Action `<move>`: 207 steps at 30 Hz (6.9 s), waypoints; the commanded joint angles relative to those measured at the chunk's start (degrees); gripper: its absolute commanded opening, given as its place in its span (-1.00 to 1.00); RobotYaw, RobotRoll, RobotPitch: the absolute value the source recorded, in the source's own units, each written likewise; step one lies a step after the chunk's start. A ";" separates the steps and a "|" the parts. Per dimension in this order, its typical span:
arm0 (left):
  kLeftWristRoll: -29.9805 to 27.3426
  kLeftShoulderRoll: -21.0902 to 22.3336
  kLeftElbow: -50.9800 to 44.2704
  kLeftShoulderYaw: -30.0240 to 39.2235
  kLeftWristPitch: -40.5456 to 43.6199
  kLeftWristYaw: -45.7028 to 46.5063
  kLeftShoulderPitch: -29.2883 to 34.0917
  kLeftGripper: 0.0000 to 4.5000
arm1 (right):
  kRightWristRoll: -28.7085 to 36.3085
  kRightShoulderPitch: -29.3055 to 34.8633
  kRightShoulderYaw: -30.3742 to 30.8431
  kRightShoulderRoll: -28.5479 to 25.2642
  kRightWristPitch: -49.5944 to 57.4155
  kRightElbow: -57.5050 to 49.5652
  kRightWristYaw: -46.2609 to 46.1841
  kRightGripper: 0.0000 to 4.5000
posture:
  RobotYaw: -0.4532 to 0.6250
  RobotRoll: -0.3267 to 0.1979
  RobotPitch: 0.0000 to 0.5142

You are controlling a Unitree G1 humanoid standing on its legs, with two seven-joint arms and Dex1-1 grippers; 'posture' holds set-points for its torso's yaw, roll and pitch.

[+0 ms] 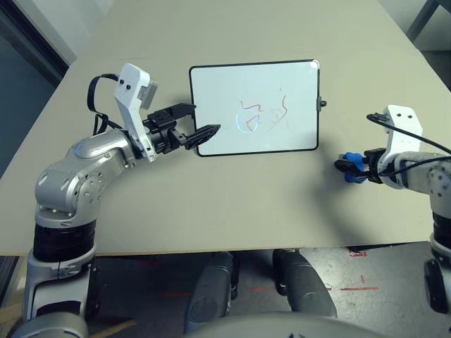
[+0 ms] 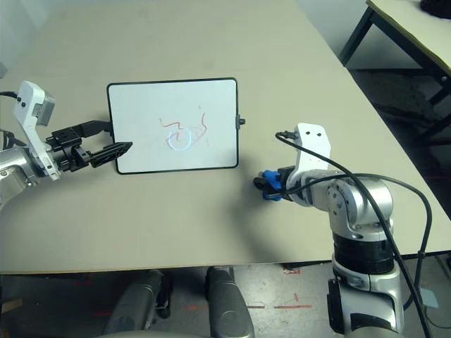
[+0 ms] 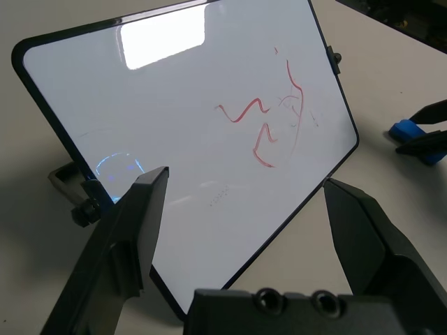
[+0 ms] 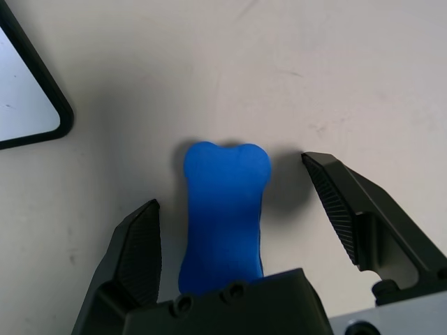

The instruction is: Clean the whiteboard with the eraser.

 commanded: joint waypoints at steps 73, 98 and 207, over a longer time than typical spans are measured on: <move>-0.58 -0.49 1.97 -2.11 2.06 0.25 -3.91 1.00 | -31.79 -18.14 31.67 17.69 -49.57 25.87 17.88 -0.62 | -0.01 0.25 -0.21; -1.18 -1.36 1.68 -2.15 2.85 0.87 -4.16 1.00 | -35.89 -20.70 27.92 17.39 -56.21 31.65 17.00 -0.64 | -0.02 0.25 -0.18; -4.08 -1.02 -0.85 -0.76 5.21 3.84 -3.18 1.00 | -45.89 -27.09 34.82 26.82 -75.91 49.99 20.22 -0.64 | 0.09 0.25 -0.10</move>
